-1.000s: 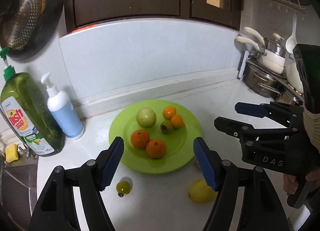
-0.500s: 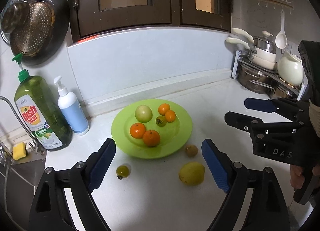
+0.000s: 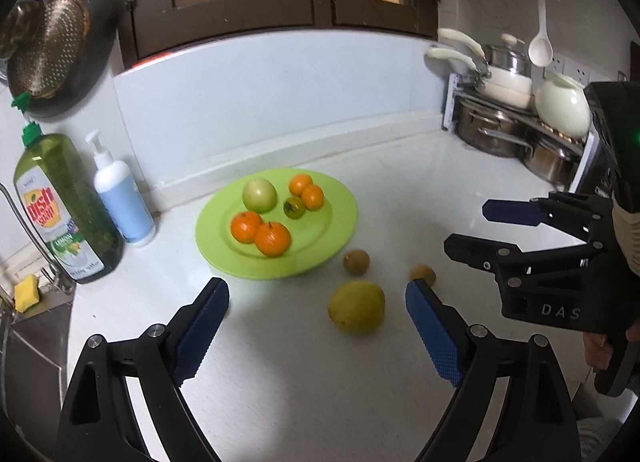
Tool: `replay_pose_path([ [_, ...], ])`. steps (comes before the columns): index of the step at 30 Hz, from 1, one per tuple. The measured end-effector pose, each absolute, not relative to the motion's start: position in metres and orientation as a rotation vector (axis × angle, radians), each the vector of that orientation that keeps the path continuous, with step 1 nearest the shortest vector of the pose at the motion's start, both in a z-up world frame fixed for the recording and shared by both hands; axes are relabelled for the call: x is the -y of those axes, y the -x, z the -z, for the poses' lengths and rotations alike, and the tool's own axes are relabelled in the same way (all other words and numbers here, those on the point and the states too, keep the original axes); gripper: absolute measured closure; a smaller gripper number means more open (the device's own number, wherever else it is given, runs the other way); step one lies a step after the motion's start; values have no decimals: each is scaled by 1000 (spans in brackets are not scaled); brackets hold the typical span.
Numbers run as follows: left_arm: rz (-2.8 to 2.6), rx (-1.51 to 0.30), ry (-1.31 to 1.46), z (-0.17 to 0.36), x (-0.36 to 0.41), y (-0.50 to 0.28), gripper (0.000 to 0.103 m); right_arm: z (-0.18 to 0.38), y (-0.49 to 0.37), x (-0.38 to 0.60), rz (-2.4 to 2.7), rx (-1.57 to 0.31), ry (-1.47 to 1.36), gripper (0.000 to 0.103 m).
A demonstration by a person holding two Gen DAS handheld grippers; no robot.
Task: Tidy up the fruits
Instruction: 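Withdraw both tools and move them to the yellow-green pear and a brown fruit, then close the left tool on the yellow-green pear while the right tool closes on a small brown fruit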
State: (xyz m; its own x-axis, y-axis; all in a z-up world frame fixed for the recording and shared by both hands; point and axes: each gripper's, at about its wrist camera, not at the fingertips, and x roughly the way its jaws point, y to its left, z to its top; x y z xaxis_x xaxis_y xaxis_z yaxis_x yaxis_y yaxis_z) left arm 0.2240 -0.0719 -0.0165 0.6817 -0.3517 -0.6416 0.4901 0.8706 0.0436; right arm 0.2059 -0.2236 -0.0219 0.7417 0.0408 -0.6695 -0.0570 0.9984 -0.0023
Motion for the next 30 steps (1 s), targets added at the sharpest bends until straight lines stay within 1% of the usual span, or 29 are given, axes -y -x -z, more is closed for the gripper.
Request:
replay_pose_path([
  [12, 537, -762, -228, 57, 84, -237, 13, 65, -213, 230, -63, -827, 4, 43],
  [15, 548, -777, -233, 65, 90, -243, 14, 74, -218, 232, -61, -849, 1, 43],
  [20, 572, -815, -228, 78, 97, -255, 24, 87, -228, 238, -60, -883, -18, 43],
  [22, 583, -832, -218, 81, 99, -259, 29, 90, -231, 239, -63, -891, -22, 46],
  [30, 631, -866, -187, 86, 107, -269, 38, 98, -244, 238, -89, -914, -26, 53],
])
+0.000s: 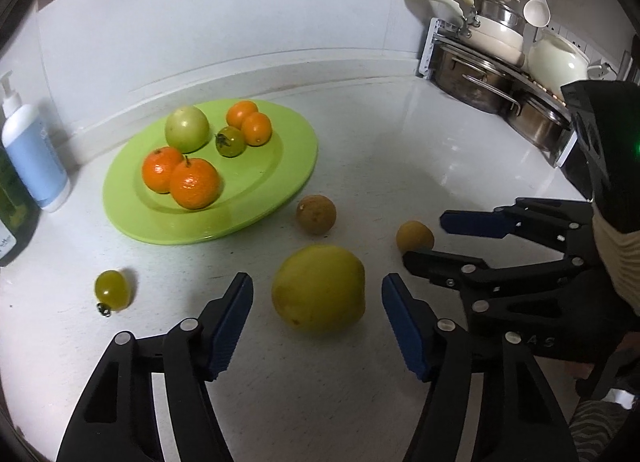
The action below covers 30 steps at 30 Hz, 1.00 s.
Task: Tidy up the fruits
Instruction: 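Close the left tool on the yellow-green pear while the right tool closes on a small brown fruit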
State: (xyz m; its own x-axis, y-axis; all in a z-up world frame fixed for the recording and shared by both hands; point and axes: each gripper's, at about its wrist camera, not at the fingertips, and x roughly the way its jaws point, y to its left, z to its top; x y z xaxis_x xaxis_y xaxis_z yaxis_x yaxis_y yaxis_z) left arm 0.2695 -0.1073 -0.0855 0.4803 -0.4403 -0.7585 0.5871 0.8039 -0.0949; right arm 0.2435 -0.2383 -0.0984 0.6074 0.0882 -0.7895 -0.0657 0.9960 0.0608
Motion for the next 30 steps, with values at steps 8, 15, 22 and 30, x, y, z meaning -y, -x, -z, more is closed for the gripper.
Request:
replay_pose_path([
  [8, 642, -905, -140, 90, 110, -279, 53, 105, -254, 238, -101, -941, -51, 60],
  [15, 641, -903, -134, 92, 108, -279, 53, 108, -257, 238, -102, -948, -47, 70],
  [22, 637, -903, -131, 90, 108, -277, 54, 105, -253, 238, -102, -942, -54, 74],
  [30, 621, -882, -130, 82, 103, -274, 57, 93, -247, 233, -102, -918, -56, 74],
])
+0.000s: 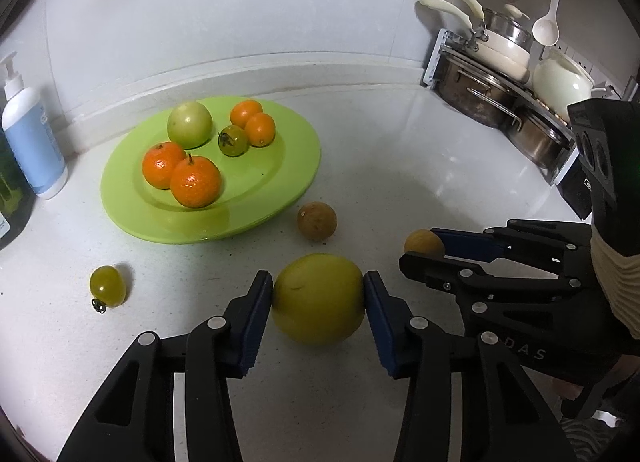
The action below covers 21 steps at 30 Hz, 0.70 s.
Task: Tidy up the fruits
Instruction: 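Close the left tool on the yellow-green pear while the right tool closes on a small brown fruit, then carry the pear and the brown fruit over the green plate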
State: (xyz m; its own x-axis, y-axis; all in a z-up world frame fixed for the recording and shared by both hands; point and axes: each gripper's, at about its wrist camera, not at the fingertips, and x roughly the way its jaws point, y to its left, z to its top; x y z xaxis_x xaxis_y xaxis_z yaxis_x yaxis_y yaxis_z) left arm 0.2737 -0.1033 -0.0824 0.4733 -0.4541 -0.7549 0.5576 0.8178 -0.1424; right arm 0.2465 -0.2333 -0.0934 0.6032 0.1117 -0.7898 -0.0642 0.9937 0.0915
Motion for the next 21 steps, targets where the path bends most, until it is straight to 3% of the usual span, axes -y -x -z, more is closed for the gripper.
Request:
replay_pose_path([
  [21, 612, -862, -118, 81, 99, -271, 57, 88, -243, 226, -114, -912, -56, 74],
])
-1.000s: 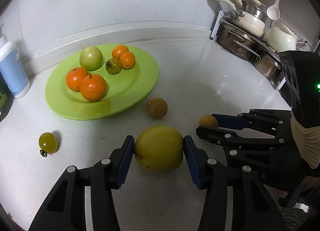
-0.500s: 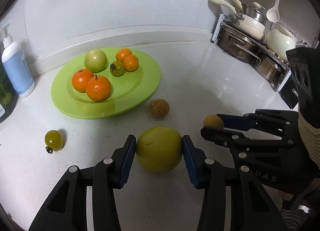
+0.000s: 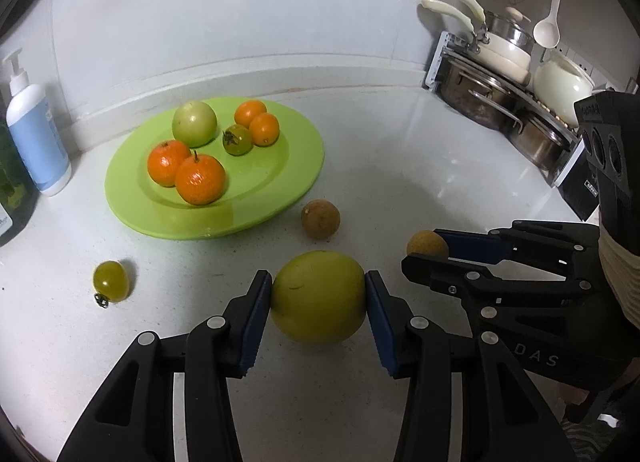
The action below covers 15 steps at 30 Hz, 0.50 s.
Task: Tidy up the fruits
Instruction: 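Carry the pear and the brown fruit over the green plate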
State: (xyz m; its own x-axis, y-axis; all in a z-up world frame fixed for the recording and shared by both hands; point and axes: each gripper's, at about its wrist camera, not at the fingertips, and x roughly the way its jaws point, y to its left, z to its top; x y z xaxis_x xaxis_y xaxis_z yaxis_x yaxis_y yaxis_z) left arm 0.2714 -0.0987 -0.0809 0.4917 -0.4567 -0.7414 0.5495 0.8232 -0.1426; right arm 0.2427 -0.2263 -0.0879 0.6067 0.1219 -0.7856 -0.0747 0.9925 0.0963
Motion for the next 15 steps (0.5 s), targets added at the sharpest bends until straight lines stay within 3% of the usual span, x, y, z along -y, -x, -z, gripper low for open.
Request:
replay_pose_path([
  [15, 535, -766, -88, 41, 69, -282, 57, 52, -253, 208, -160, -824, -56, 74],
])
